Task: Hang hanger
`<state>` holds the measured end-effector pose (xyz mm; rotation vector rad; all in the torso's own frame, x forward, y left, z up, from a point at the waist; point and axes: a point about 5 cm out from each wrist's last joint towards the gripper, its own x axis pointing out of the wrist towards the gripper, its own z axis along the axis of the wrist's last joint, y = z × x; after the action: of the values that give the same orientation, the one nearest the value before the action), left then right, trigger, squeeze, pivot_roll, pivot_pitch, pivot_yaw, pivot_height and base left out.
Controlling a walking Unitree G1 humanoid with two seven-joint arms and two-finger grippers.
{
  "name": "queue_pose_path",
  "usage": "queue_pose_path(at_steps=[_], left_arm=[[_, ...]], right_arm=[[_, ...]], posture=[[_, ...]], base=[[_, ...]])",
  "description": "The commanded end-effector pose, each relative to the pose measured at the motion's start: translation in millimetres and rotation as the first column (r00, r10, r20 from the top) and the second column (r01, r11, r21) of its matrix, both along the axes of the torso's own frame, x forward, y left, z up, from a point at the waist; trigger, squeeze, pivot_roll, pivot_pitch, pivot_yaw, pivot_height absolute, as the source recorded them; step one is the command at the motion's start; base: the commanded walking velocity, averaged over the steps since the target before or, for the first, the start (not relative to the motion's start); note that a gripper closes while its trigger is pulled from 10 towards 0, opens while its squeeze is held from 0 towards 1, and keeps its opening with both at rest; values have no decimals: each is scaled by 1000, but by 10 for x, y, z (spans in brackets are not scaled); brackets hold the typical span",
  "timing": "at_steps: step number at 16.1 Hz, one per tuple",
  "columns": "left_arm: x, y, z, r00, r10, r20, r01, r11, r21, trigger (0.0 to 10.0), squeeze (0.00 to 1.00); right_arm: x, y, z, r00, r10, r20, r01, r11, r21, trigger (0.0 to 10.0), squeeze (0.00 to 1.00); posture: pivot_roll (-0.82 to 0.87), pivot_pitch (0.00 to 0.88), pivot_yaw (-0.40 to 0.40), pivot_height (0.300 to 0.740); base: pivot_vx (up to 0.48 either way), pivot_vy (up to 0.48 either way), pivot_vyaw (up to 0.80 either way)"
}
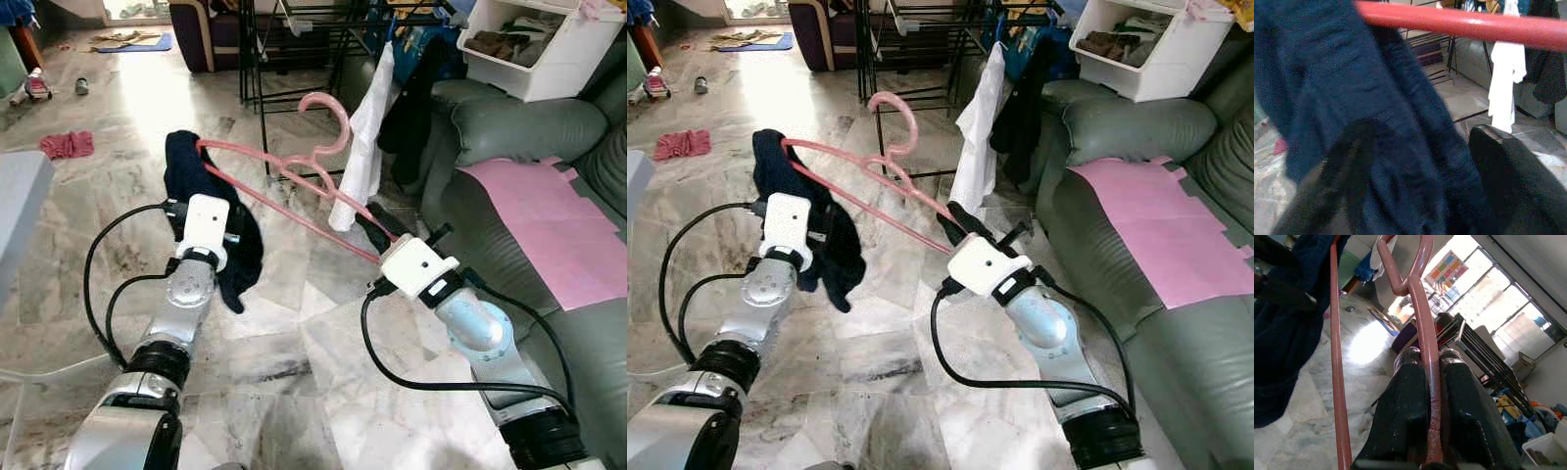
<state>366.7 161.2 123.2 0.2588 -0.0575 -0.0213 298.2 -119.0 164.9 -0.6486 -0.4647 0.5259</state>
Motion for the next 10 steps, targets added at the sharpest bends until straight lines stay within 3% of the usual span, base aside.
queue_pose_path(at_steps=[1,2,6,7,8,10], left_arm=[[35,-18,47,1000,13,5,-12,1000,-9,3412,0],[41,-11,59,1000,19,10,-19,1000,-10,5176,0],[63,102,86,998,67,14,-67,998,1,4157,0],[68,144,95,997,77,13,-77,997,5,1490,0],[71,163,102,997,82,13,-82,997,7,0,0],[74,224,126,996,91,21,-91,996,18,0,0]], right_arm=[[-40,39,133,998,22,52,-24,999,36,10000,0],[-44,44,133,998,25,51,-27,999,35,10000,0],[-66,48,133,998,33,50,-35,999,32,10000,0],[-68,45,133,998,33,50,-35,999,31,10000,0],[-70,43,134,998,33,50,-34,999,31,10000,0],[-73,33,125,998,31,47,-32,999,25,10000,0]], posture=[[-9,40,-48,740],[-9,40,-48,740],[-12,40,-49,740],[-12,40,-49,740],[-14,40,-49,740],[-12,41,-49,740]], base=[[0,0,0],[0,0,0],[0,0,0],[0,0,0],[0,0,0],[0,0,0]])
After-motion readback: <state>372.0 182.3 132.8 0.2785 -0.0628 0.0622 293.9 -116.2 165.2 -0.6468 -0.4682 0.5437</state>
